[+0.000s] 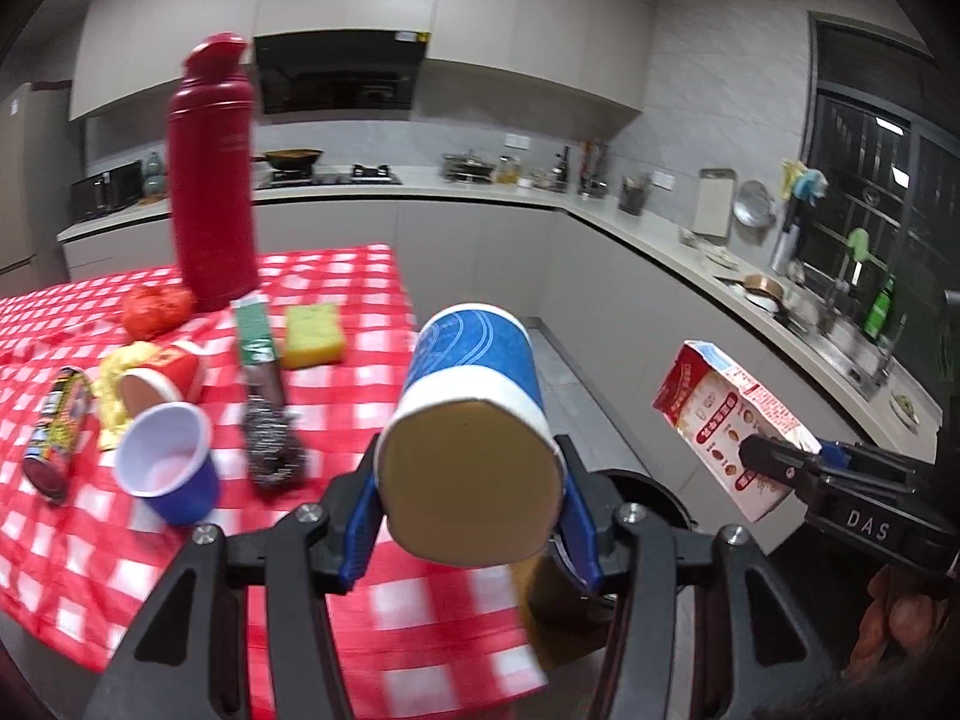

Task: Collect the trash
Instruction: 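Carry the blue cup and milk carton over the black bin with both tools, then open both tools to drop the cup and carton into the bin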

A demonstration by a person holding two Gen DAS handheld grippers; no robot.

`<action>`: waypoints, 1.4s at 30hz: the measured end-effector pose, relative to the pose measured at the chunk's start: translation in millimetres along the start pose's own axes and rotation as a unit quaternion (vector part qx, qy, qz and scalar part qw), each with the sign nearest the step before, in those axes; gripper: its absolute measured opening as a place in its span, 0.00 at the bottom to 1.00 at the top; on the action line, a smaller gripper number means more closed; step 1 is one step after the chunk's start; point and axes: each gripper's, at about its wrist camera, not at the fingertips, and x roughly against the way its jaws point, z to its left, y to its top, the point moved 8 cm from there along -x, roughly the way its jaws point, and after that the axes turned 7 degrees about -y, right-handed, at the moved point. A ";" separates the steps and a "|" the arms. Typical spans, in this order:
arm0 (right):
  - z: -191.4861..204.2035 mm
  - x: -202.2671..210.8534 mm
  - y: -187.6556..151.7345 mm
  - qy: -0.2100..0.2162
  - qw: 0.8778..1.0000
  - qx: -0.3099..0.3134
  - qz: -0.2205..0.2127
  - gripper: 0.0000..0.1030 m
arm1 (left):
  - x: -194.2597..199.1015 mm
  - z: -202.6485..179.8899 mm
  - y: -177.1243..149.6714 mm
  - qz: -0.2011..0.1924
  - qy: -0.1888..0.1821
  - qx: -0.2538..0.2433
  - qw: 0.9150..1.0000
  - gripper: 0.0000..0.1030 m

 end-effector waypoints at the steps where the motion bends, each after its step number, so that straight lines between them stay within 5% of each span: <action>1: -5.7 0.6 -1.5 -0.003 1.000 -0.002 0.001 0.37 | -4.2 -7.7 -0.9 0.003 -0.005 -0.003 1.000 0.52; 14: -110.0 -23.0 -31.1 -0.037 0.998 -0.024 0.033 0.37 | -66.2 -94.2 -23.8 0.050 -0.047 -0.026 0.997 0.52; 30: -163.5 -141.4 -84.2 0.010 0.993 0.025 0.112 0.37 | -169.2 -137.2 -91.7 0.143 -0.034 0.006 0.989 0.52; 33: -165.4 -172.4 -93.9 0.027 0.991 0.039 0.128 0.37 | -189.8 -137.8 -104.3 0.158 -0.033 0.025 0.987 0.57; 36: -173.0 -209.4 -102.2 0.048 0.988 0.043 0.141 0.38 | -214.1 -135.3 -118.0 0.173 -0.049 0.059 0.982 0.74; 39: -192.8 -233.5 -107.2 0.030 0.987 0.037 0.153 0.90 | -234.7 -119.9 -134.0 0.197 -0.011 0.069 0.978 0.85; 42: -215.3 -236.9 -102.7 0.009 0.989 0.015 0.150 0.90 | -237.7 -110.8 -144.4 0.212 0.020 0.051 0.976 0.85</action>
